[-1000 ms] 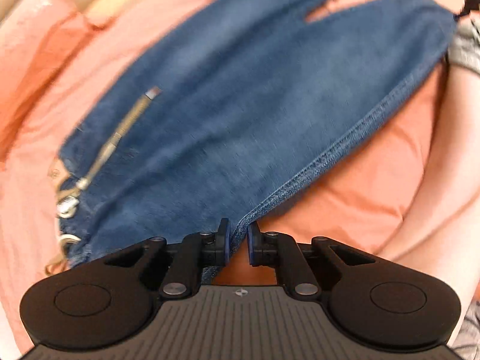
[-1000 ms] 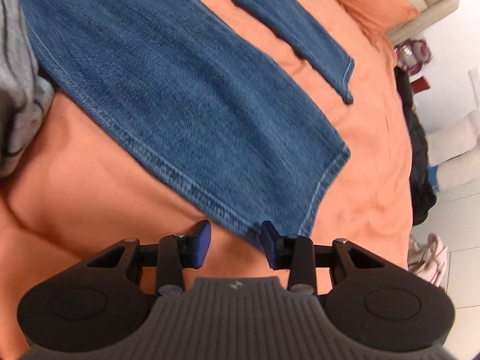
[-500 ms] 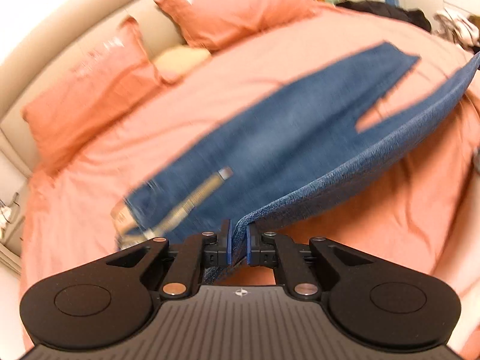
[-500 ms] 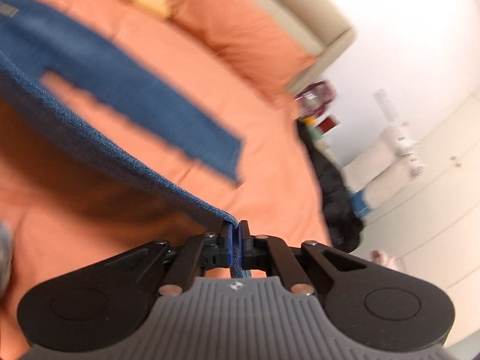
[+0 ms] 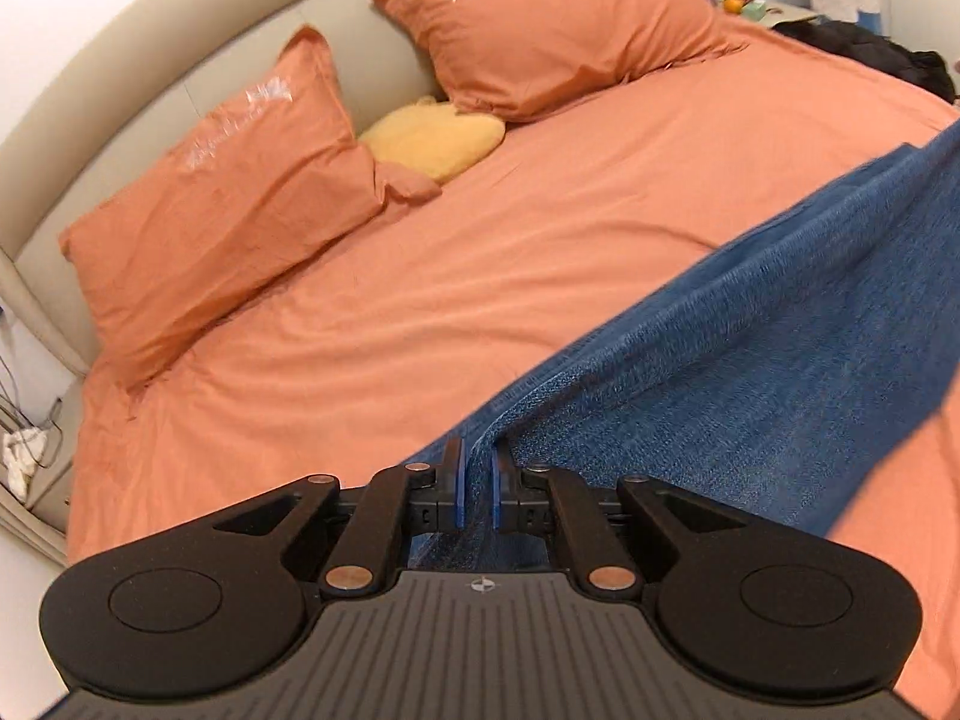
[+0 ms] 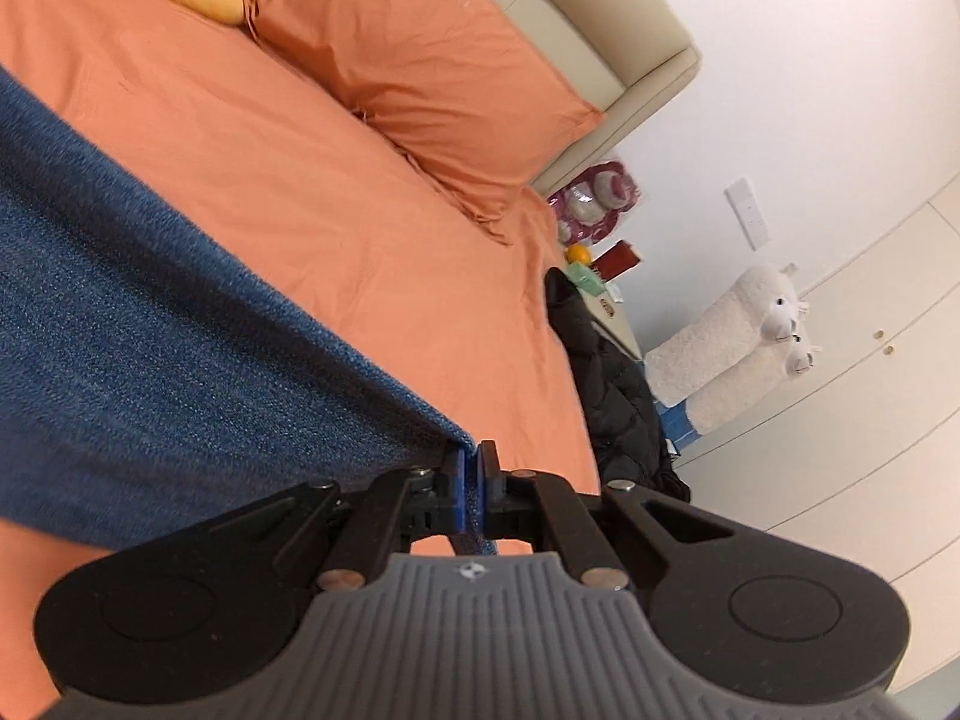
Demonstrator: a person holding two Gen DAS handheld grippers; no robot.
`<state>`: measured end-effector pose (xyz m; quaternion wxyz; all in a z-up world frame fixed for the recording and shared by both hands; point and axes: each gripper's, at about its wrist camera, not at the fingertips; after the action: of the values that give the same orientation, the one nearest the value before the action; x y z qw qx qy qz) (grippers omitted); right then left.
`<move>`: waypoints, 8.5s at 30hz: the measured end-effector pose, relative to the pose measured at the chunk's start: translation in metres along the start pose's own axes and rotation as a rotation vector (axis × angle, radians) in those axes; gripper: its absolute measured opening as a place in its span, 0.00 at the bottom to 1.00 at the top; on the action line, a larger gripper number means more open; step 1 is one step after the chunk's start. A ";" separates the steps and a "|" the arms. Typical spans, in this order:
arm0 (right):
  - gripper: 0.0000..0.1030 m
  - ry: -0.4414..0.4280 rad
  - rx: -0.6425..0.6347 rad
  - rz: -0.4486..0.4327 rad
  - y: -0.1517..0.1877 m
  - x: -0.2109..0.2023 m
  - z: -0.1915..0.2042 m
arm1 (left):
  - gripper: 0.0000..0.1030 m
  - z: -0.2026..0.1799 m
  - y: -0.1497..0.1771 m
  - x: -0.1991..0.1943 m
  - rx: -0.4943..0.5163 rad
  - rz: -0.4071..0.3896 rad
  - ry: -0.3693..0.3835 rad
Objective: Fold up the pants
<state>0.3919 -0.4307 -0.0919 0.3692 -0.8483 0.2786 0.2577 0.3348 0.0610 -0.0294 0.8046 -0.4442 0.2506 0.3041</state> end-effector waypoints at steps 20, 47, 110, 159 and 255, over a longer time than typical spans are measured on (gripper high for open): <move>0.00 -0.108 -0.144 0.250 -0.047 0.211 0.085 | 0.08 -0.030 0.016 0.170 -0.075 0.171 0.083; 0.45 -0.180 0.250 0.240 -0.070 0.205 0.010 | 0.67 -0.020 -0.006 0.170 -0.176 0.113 0.037; 0.28 -0.730 0.526 0.018 -0.138 -0.019 0.207 | 0.76 0.171 0.226 0.054 -0.925 0.346 0.142; 0.43 -0.825 0.357 -0.015 -0.142 -0.100 0.369 | 0.58 0.104 0.210 0.032 -0.928 0.266 -0.222; 0.42 -0.500 1.228 0.007 0.109 0.007 0.021 | 0.26 -0.164 -0.041 0.021 -0.195 -0.009 0.284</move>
<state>0.3196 -0.4792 -0.1616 0.8383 -0.3977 0.2836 0.2423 0.3561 -0.0930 -0.0991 0.7156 -0.5596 0.3290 0.2578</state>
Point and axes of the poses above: each gripper's, at about its wrist camera, not at the fingertips, and x roughly the way its jaws point, z to its left, y to its underside, and after that the axes turned 11 degrees about -y, right-handed
